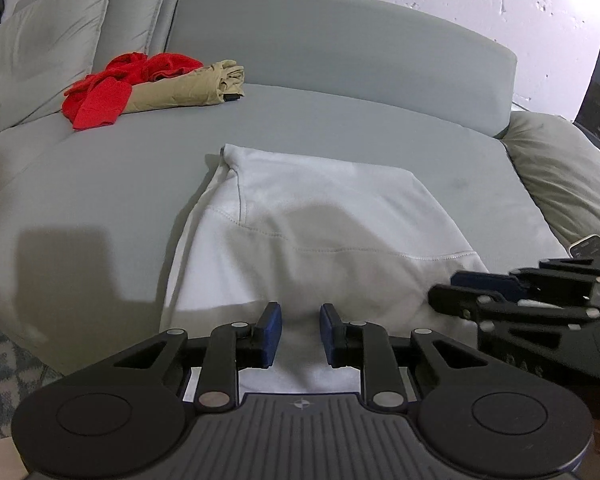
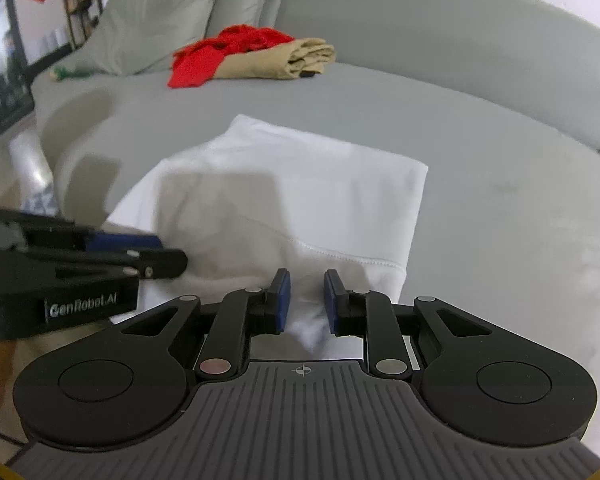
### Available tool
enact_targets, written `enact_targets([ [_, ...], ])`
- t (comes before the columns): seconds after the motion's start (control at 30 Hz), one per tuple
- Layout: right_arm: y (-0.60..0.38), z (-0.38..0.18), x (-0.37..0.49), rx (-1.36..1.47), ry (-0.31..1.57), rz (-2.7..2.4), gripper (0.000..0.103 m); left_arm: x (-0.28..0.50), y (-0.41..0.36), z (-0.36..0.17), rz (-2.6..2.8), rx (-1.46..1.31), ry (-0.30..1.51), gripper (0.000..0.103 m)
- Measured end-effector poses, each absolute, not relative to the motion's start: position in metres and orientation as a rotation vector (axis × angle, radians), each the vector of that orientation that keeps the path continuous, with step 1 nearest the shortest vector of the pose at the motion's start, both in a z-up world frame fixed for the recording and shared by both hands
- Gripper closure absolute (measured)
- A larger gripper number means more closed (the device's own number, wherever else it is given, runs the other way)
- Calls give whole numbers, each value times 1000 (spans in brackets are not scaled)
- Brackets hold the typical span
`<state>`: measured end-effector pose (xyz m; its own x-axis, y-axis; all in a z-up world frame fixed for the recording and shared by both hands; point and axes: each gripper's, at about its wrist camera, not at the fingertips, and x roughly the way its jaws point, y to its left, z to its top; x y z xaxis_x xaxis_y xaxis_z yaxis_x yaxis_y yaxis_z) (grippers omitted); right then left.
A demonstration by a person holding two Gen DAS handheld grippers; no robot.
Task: Fold clothes
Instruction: 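Open both grippers and reach toward the edge of the folded white T-shirt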
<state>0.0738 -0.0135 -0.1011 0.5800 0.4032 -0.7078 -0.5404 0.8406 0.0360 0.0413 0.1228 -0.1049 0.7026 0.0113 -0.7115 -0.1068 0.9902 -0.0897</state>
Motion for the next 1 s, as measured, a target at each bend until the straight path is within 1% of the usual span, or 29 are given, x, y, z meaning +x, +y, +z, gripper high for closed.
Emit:
enact_targets([
  [0.2,-27,-99,47,-292,742,574,79,42,119,-103,75,-131,791,81],
  [0.37,-45,-100,22,-358,751,593,79,41,116,-102,84,-129,792,81],
  [0.43,-58,-98,16,-325,768,591,79,40,117,-101,87,-134,793,81],
  [0.47,-65,-97,13,-306,778,590,77,40,118,-101,89,-136,794,81],
  [0.53,-81,-98,8,-225,855,605,62,38,118,-100,91,-135,792,81],
  [0.63,-106,-102,-2,-110,956,619,61,32,118,-97,98,-139,771,81],
  [0.7,-116,-103,-10,-97,936,607,61,24,119,-93,85,-155,740,82],
  [0.83,-127,-93,-12,-57,853,608,57,10,114,-85,26,-166,676,81],
  [1.0,-134,-82,-6,32,745,590,59,8,97,-88,-68,-115,675,82],
])
